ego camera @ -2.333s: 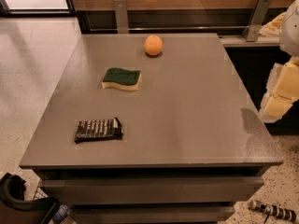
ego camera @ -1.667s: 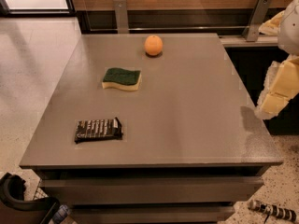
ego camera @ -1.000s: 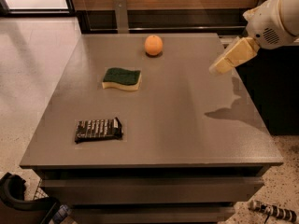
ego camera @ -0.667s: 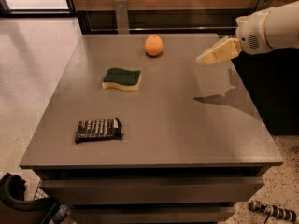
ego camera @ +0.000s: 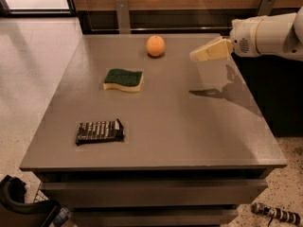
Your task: Move orange near rxbar chocolate
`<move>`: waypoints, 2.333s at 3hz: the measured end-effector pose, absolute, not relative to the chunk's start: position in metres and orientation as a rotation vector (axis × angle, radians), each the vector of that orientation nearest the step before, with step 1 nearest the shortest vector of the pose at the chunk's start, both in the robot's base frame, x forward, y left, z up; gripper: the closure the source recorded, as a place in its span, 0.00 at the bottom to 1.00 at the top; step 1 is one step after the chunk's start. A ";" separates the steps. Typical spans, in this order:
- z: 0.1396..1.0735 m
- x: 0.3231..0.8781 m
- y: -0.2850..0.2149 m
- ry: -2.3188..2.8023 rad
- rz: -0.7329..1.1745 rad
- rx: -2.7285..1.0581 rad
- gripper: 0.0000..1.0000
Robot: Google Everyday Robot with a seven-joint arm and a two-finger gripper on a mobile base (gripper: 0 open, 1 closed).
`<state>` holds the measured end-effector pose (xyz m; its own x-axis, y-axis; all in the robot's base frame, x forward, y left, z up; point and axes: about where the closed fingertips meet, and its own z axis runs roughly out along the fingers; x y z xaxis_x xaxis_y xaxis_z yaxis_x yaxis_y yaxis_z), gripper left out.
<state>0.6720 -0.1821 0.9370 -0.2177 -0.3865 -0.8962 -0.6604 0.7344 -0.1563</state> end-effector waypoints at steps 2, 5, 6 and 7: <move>0.894 0.741 -0.132 1.827 0.421 -0.857 0.00; 0.855 0.826 -0.057 1.753 0.582 -0.846 0.00; 0.843 0.833 -0.039 1.742 0.631 -0.861 0.16; 0.841 0.833 -0.035 1.741 0.639 -0.864 0.38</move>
Offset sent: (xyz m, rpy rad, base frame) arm 0.0888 0.0633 -0.0549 0.0513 0.0472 0.1058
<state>0.8331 -0.0354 0.8407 -0.1976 -0.2461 -0.9489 -0.8013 0.5981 0.0118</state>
